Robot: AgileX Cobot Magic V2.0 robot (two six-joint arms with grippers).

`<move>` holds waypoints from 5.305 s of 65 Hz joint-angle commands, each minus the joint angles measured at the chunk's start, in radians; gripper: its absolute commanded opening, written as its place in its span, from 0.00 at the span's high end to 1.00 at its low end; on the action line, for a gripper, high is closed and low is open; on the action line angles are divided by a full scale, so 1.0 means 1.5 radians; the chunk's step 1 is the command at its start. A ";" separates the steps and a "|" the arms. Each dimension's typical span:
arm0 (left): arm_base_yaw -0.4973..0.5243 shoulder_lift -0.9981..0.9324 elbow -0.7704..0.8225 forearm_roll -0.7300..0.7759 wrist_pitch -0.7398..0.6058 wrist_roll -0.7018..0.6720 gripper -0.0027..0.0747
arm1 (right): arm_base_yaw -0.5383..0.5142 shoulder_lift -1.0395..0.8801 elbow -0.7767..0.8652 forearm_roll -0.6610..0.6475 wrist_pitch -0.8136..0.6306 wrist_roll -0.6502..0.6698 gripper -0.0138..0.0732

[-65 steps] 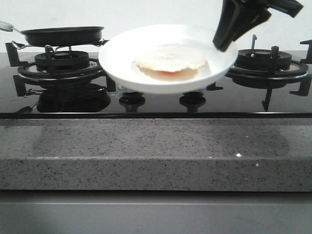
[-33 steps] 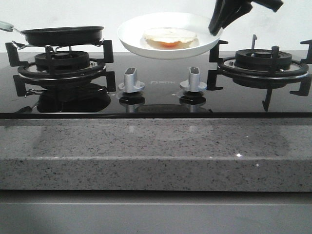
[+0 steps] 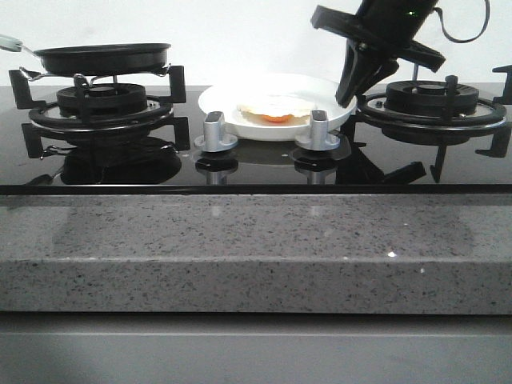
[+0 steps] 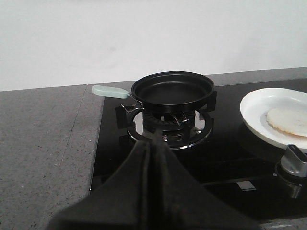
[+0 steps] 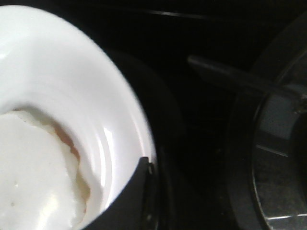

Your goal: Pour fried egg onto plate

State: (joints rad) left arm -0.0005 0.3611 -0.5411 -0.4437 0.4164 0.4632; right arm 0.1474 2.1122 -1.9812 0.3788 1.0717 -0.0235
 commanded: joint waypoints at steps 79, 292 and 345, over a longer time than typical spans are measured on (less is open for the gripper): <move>-0.005 0.005 -0.018 -0.013 -0.051 -0.005 0.99 | -0.042 -0.116 -0.113 -0.064 0.175 -0.001 0.92; -0.025 -0.023 0.015 0.243 -0.073 -0.214 0.99 | -0.042 -1.249 0.999 -0.202 -0.382 -0.001 0.92; -0.027 -0.257 0.369 0.202 -0.222 -0.214 0.99 | -0.042 -1.249 0.999 -0.202 -0.377 -0.001 0.92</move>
State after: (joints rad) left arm -0.0410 -0.0052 0.0064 -0.1126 0.2221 0.1500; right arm 0.0891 0.2298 -0.4569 0.0866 0.5828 -0.0176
